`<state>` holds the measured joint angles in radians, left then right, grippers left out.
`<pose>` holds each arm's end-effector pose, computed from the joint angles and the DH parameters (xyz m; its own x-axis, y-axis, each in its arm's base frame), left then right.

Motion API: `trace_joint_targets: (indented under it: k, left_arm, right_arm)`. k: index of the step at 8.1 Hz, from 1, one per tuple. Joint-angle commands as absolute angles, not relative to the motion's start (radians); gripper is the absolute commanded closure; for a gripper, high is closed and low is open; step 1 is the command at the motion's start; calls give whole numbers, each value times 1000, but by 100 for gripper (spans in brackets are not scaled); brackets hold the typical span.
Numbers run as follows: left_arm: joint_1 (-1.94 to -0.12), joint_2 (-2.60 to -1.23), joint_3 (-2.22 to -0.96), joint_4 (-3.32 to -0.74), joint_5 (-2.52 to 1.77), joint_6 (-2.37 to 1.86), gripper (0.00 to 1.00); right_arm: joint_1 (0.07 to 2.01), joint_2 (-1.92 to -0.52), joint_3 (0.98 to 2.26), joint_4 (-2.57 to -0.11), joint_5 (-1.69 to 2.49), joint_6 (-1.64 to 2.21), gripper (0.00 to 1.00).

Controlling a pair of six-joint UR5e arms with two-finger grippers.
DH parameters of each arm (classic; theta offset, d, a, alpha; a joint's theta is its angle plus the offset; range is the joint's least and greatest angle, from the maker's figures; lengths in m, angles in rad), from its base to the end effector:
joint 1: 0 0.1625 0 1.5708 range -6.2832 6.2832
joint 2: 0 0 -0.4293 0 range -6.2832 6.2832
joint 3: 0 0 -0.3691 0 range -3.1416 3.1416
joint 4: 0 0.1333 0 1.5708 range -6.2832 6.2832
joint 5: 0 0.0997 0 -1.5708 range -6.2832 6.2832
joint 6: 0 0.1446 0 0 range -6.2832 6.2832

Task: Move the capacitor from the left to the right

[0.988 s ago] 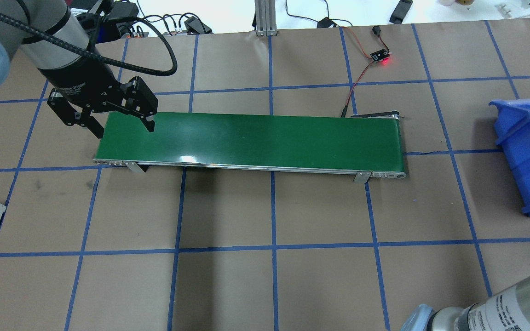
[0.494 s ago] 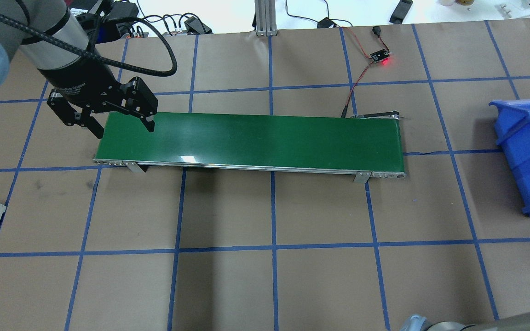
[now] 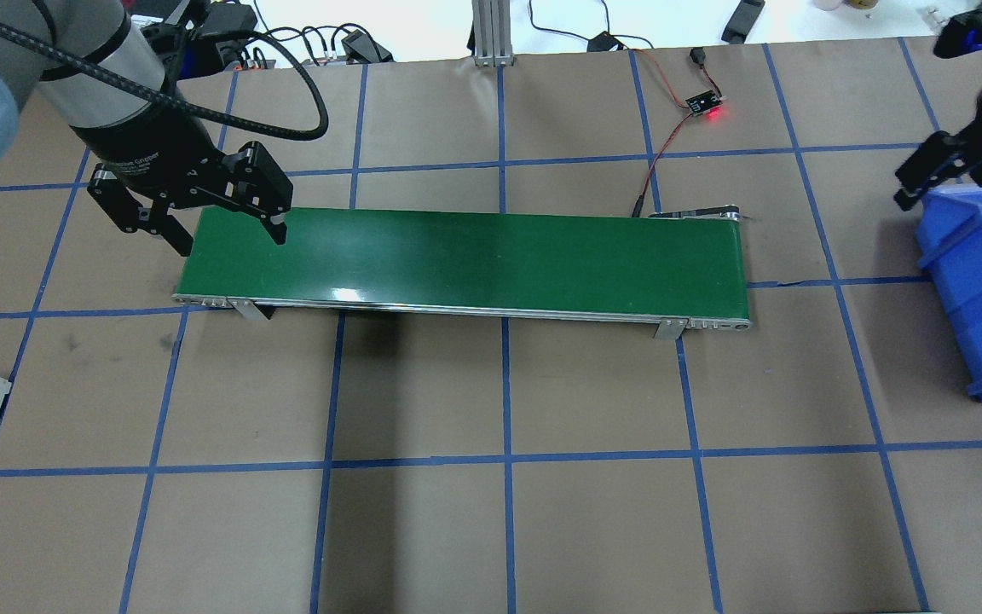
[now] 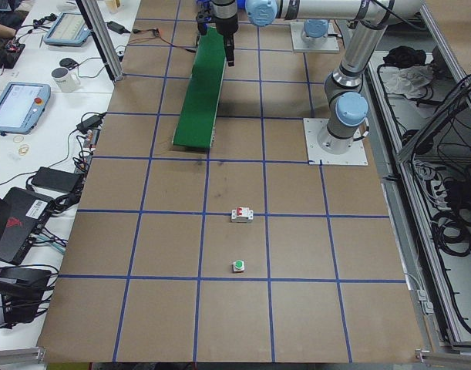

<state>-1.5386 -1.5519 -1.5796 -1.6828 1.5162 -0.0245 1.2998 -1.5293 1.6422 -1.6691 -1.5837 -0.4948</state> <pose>-0.1268 -0.4498 0.4417 -0.9967 -0.0620 0.0518 -0.0565 0.9931 0.1030 -0.0024 -0.4997 0.4038 -0.9750 -0.2221 0.0044 -0.2219 0.9749 0.0190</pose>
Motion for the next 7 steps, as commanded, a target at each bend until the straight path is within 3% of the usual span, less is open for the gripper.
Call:
trace_joint_targets:
  k: [1, 3, 7]
  left_arm:
    - [-1539, -1552, -1580, -1684, 1516, -25, 0]
    - [-1539, -1552, -1580, -1683, 1516, -25, 0]
    - [-1539, -1554, -1580, -1683, 1516, -25, 0]
  right_arm:
    - [1558, -1581, 1638, -1638, -1582, -158, 0]
    - [1679, -1572, 1635, -1650, -1578, -5, 0]
    - [1687, -1580, 1635, -1649, -1565, -5, 0]
